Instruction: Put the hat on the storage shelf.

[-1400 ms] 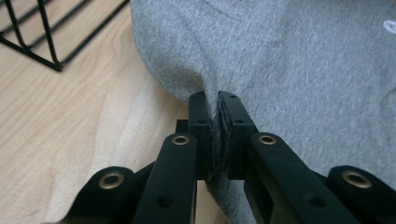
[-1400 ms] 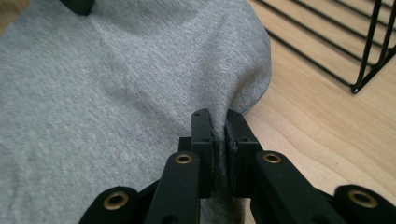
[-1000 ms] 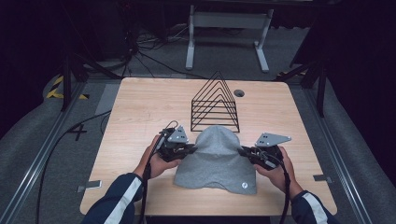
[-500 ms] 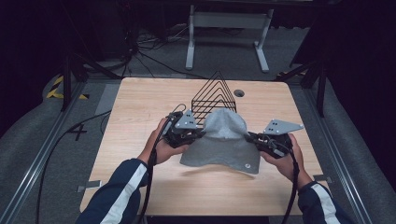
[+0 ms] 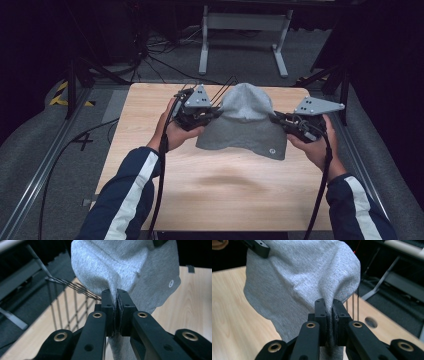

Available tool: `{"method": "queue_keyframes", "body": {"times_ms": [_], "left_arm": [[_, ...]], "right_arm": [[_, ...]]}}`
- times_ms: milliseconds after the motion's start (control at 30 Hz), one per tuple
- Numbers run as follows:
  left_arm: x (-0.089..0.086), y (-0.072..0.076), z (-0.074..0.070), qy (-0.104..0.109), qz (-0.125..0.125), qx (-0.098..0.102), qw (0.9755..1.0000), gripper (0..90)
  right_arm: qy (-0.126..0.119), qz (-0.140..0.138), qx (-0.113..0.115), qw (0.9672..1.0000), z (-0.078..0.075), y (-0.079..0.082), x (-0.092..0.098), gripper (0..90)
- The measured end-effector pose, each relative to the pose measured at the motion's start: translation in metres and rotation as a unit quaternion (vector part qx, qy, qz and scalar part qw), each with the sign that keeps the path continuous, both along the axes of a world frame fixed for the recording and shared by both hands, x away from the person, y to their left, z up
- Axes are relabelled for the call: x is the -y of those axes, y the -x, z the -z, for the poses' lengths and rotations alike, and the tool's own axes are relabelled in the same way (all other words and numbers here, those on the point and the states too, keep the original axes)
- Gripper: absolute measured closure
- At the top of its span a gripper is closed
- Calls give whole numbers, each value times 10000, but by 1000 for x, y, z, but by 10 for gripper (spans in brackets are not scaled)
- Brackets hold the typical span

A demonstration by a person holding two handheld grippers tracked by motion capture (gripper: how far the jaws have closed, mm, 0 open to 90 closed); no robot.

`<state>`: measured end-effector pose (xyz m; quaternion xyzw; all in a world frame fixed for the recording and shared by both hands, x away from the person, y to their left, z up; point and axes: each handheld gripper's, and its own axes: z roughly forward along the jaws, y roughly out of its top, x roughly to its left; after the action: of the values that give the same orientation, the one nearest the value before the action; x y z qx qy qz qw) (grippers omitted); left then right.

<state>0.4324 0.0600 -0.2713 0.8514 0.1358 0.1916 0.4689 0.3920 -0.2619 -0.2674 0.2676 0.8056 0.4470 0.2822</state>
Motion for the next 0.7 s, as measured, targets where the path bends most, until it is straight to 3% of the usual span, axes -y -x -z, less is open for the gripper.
{"method": "queue_keyframes", "body": {"times_ms": [67, 133, 167, 267, 367, 467, 600, 700], "left_arm": [[-1, -3, -11, 75, -52, 58, 9999, 855], [-2, -7, -22, 104, -98, 169, 9998, 855], [-4, -12, -33, 199, -139, 221, 9995, 855], [-4, -19, -47, 292, -224, 275, 9989, 855], [-2, -28, -61, 265, -308, 362, 9985, 856], [0, -33, -69, 251, -353, 399, 9983, 856], [6, -46, -81, 194, -435, 479, 9977, 856], [8, -56, -81, 138, -487, 450, 9977, 856]], "right_arm": [[12, 12, 76, 10000, -6, -2, 0, 847], [-29, 64, 243, 9997, -27, -7, -1, 847], [-50, 98, 300, 9995, -34, -10, -1, 847], [-110, 176, 414, 9989, -50, -18, -1, 847], [-164, 249, 503, 9983, -63, -30, -3, 847], [-154, 299, 563, 9978, -69, -37, -4, 847], [-244, 406, 579, 9972, -79, -57, -4, 847], [-220, 495, 565, 9969, -80, -68, -5, 847]]}}
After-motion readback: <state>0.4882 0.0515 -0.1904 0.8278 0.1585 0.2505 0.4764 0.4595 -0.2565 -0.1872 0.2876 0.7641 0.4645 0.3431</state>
